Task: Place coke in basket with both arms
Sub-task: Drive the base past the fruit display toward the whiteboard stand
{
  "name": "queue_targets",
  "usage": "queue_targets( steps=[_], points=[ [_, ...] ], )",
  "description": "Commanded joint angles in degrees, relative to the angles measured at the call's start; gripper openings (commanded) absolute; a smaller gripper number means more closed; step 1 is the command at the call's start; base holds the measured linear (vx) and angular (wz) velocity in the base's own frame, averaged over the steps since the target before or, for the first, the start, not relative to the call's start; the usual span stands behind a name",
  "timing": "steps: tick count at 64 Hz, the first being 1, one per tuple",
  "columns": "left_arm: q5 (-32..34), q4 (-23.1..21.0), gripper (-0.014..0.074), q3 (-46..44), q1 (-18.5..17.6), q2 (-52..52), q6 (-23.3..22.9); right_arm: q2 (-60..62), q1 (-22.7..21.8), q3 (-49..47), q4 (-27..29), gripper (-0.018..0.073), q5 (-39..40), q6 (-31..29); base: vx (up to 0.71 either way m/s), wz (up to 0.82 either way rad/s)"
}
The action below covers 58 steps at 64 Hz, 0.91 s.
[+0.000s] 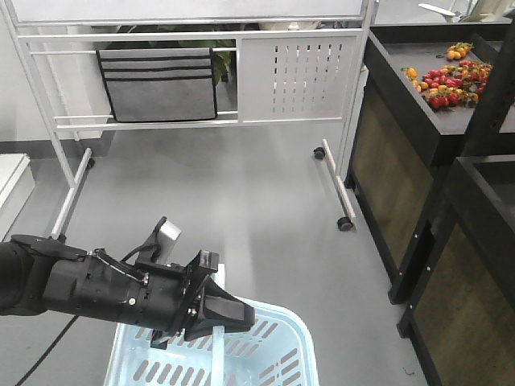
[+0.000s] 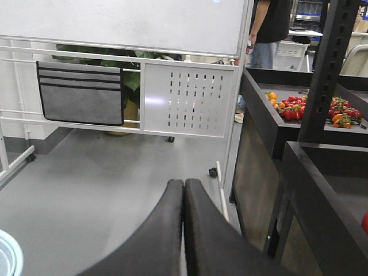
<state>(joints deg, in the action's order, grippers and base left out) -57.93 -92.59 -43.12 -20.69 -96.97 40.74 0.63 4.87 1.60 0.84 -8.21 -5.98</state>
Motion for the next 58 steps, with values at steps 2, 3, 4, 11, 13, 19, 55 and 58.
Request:
queue_targets(
  steps=[2,3,4,11,13,19,55,58],
  points=[
    [-4.04,-3.16,-0.0006,-1.37,-0.39,2.63,0.28,0.71,-0.09,0.47,-0.24,-0.0010,4.44,-0.13,0.19,0.01],
    [-4.04,-3.16,-0.0006,-1.37,-0.39,2.63,0.28,0.71,-0.09,0.47,-0.24,-0.0010,4.44,-0.13,0.19,0.02],
    [-4.04,-3.16,-0.0006,-1.37,-0.39,2.63,0.28,0.71,-0.09,0.47,-0.24,-0.0010,4.44,-0.13,0.19,0.02],
    [-4.04,-3.16,-0.0006,-1.37,-0.39,2.63,0.28,0.71,-0.09,0.47,-0.24,-0.0010,4.44,-0.13,0.19,0.02],
    [-4.04,-3.16,-0.0006,-1.37,-0.39,2.63,0.28,0.71,-0.09,0.47,-0.24,-0.0010,4.44,-0.13,0.19,0.04],
    [-4.04,-3.16,-0.0006,-1.37,-0.39,2.63,0.28,0.71,-0.09,0.47,-0.24,-0.0010,4.44,-0.13,0.19,0.06],
    [-4.04,-3.16,-0.0006,-1.37,-0.39,2.63,0.28,0.71,-0.09,0.47,-0.24,-0.0010,4.44,-0.13,0.19,0.07],
    [-4.04,-3.16,-0.0006,-1.37,-0.39,2.63,0.28,0.71,-0.09,0.47,-0.24,-0.0010,4.44,-0.13,0.17,0.06]
  ],
)
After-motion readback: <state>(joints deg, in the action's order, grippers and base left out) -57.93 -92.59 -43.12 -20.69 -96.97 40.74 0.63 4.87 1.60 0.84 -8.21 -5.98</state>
